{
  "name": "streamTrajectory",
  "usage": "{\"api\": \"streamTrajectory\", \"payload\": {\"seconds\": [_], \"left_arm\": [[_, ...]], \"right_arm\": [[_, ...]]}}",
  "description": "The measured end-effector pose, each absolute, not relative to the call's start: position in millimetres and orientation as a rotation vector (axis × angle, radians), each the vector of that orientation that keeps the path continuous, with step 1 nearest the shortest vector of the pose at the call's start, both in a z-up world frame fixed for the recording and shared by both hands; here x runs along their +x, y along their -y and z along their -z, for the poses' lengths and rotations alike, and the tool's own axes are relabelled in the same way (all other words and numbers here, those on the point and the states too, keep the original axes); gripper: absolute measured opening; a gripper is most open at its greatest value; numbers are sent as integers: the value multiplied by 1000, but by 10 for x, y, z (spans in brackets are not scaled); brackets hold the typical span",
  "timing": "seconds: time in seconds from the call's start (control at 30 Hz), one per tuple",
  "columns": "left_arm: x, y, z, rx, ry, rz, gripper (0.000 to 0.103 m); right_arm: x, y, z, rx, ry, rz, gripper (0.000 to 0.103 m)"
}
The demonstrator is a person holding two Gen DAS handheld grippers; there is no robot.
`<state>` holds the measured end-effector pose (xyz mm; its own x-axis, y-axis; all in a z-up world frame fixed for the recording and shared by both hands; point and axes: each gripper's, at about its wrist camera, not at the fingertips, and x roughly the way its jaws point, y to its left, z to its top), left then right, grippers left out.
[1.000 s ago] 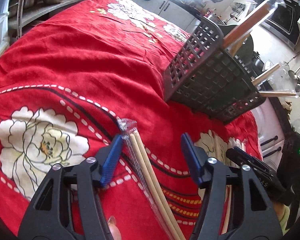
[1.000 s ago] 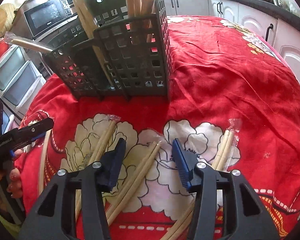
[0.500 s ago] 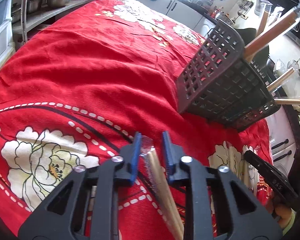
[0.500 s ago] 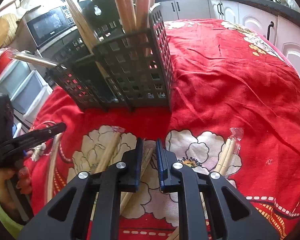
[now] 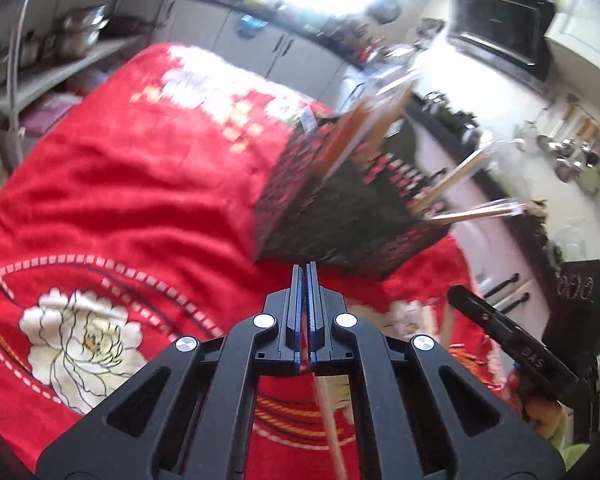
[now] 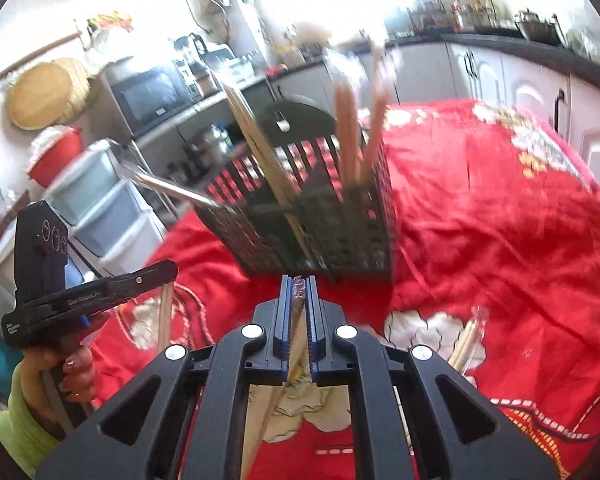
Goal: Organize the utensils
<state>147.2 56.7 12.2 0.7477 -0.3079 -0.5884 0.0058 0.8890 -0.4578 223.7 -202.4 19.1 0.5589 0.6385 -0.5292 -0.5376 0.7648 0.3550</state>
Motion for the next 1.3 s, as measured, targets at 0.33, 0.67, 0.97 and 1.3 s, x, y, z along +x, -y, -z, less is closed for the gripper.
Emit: {"api": "streamTrajectory", "payload": {"seconds": [0.33,0.67,0.97,1.3], "left_arm": [[1408,-293,-657,-393,-590,255,0],[1464,-166,-1098,-362,-499,316,0],[1501,-74,-1426,-339,-430,352,0],[1558,16,-1661,-316,-381,380,0]], "right_arm": [[2076,2167,-654,163,-541,-713,6],[1979,2287,-943,173,-446,-707,6],[1937,2337,-1147,176,-387,-703,6],[1891,2329,-1333,173,-328,-715,6]]}}
